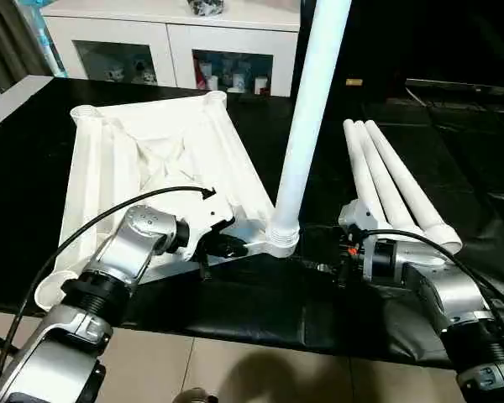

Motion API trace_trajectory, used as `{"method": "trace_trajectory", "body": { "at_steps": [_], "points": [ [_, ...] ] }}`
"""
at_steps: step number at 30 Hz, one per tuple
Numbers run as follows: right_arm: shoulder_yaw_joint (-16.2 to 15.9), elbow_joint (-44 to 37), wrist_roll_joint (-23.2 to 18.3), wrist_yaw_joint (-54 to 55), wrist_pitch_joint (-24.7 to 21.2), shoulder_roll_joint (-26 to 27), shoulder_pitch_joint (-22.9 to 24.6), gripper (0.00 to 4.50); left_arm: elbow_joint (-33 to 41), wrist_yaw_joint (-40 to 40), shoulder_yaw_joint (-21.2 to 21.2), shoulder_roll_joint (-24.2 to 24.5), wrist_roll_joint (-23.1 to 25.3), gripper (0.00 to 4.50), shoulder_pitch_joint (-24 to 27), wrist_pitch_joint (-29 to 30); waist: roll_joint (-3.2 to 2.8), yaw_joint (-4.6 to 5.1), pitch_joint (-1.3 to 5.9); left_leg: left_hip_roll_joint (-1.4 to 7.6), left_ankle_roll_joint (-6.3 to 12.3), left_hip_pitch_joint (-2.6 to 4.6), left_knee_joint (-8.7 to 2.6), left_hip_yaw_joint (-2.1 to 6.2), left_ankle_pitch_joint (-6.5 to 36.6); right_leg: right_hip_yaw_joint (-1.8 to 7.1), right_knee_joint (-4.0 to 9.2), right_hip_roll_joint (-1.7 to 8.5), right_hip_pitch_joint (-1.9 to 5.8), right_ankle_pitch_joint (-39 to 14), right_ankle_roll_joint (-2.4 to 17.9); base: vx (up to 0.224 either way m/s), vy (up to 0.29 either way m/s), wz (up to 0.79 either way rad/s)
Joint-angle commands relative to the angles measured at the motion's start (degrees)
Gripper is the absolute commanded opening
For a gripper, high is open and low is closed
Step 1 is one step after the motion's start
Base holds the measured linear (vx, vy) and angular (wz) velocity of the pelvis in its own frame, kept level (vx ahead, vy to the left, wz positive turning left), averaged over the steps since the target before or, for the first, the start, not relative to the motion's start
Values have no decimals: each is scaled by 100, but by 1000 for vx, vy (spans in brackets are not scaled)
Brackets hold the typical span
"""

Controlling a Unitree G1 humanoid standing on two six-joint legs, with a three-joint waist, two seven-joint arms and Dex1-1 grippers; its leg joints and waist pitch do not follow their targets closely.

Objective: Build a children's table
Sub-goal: Rotate leg to tighten

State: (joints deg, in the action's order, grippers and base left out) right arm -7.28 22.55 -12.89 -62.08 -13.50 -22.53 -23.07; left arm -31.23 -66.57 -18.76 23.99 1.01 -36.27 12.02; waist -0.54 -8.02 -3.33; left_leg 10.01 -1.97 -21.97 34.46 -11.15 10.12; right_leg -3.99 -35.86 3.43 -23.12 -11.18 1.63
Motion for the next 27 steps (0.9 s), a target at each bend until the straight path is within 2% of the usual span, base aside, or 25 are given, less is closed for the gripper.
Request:
{"method": "trace_trajectory", "body": {
  "at_steps": [1, 5, 6, 7, 11, 15, 18, 19, 22, 24, 27],
  "points": [
    [-21, -103, 25, -81, 43, -104, -134, 450, 39, -382, -179, 122, 78, 4, 11, -212, -12, 4, 420, 373, 215, 117, -372, 191, 972, 314, 468, 562, 293, -1000, 1117, 0, 0, 0],
    [-131, -48, 63, -331, 105, -185, -260, 450, 214, -864, -271, 240, -69, 4, 87, -265, -12, 7, 423, 382, 211, 126, -372, 182, 973, 313, 436, 559, 287, -895, 1177, 0, 0, 0],
    [-211, -39, 95, -467, 168, -214, -297, 450, 290, -1033, -323, 280, -101, 4, 116, -276, -24, 0, 416, 387, 210, 140, -368, 171, 1006, 320, 451, 560, 267, -931, 1193, 0, 0, 0],
    [-325, -31, 139, -646, 232, -245, -336, 450, 374, -1206, -401, 327, -108, 4, 147, -297, -9, -18, 419, 391, 202, 140, -370, 173, 1027, 319, 444, 568, 275, -946, 1211, 0, 0, 0],
    [-445, -9, 194, -801, 315, -253, -381, 450, 427, -1307, -477, 357, -84, 4, 172, -353, -11, -32, 410, 396, 204, 136, -376, 171, 1034, 323, 442, 568, 266, -934, 1224, 0, 0, 0],
    [-597, 39, 249, -962, 379, -218, -464, 450, 478, -1426, -567, 386, -68, 4, 204, -431, -3, -31, 407, 390, 160, 126, -385, 180, 1096, 323, 458, 579, 282, -1165, 1156, 0, 0, 0],
    [-702, 257, 326, -1000, 469, -120, -623, 450, 531, -1541, -608, 397, -44, 4, 222, -498, -9, -22, 416, 392, 147, 136, -383, 180, 1070, 325, 449, 575, 274, -1082, 1179, 0, 0, 0],
    [-714, 321, 335, -1018, 492, -98, -666, 420, 565, -1556, -618, 396, -38, 0, 229, -488, 1, -14, 416, 391, 159, 132, -380, 176, 1048, 323, 442, 574, 276, -1016, 1216, 0, 0, 0],
    [-719, 380, 307, -1073, 478, -69, -705, 410, 603, -1560, -632, 394, -37, 0, 232, -475, -7, -23, 422, 395, 183, 133, -375, 176, 1011, 322, 425, 563, 278, -934, 1219, 0, 0, 0],
    [-735, 380, 280, -1131, 444, -49, -695, 377, 621, -1552, -647, 396, -34, 0, 242, -484, -7, -23, 423, 395, 195, 129, -377, 178, 986, 321, 421, 565, 280, -887, 1224, 0, 0, 0],
    [-751, 396, 268, -1173, 428, -25, -681, 358, 631, -1548, -661, 402, -30, 0, 255, -498, -6, -20, 420, 390, 200, 124, -373, 176, 1016, 322, 426, 566, 282, -913, 1224, 0, 0, 0]
  ]
}}
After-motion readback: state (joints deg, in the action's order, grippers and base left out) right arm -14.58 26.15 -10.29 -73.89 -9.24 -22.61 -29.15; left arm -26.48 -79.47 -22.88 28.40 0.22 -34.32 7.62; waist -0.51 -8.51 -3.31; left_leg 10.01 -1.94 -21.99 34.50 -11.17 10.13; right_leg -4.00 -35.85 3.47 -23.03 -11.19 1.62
